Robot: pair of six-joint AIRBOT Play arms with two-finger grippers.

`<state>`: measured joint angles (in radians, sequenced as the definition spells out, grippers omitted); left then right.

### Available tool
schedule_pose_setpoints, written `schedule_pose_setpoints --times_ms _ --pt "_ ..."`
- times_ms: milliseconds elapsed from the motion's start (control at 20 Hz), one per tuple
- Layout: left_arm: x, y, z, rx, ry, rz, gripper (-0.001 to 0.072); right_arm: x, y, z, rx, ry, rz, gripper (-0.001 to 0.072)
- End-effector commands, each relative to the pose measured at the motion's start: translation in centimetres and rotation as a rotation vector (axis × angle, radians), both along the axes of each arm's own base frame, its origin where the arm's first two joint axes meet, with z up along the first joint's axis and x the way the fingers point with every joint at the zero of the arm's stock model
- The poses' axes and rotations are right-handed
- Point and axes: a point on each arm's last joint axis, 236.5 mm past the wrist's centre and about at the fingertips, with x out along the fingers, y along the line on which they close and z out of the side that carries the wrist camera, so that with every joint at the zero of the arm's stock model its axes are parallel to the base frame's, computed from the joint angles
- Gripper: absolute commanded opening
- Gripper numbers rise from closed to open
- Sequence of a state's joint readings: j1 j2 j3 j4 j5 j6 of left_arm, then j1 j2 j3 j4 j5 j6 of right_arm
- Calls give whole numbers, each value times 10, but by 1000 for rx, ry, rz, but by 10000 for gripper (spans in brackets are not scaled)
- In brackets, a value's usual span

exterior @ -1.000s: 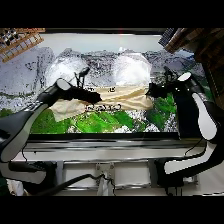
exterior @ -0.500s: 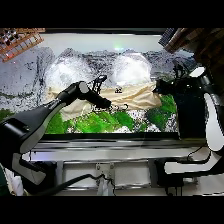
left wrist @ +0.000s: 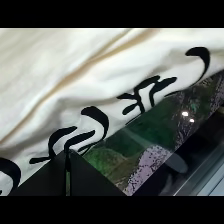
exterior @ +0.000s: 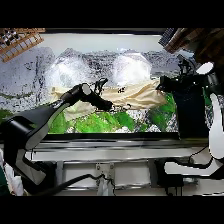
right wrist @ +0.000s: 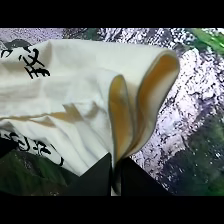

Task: Fold the clothes and pants, and hang the long-sleeved shirts on hangers.

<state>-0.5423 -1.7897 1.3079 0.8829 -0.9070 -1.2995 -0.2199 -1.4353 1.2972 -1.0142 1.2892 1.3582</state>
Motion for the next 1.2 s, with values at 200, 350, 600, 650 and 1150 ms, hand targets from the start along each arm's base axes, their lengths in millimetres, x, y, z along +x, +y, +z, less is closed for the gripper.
schedule_pose_setpoints --times_ms 200,350,600,650,1150 --pt "-10 -10 -8 -26 66 18 17 -6 -2 18 -13 0 -10 20" --pt "-13 -14 -8 -29 67 13 16 -1 -5 32 -21 -7 -32 21" --pt "-13 -15 -8 -30 61 14 16 8 -10 58 -46 -50 -36 21" --pt "-13 -15 -8 -30 61 14 17 8 -9 60 -46 -54 -35 21" --pt "-5 -9 23 -74 52 32 20 6 6 60 -41 -47 -4 21"
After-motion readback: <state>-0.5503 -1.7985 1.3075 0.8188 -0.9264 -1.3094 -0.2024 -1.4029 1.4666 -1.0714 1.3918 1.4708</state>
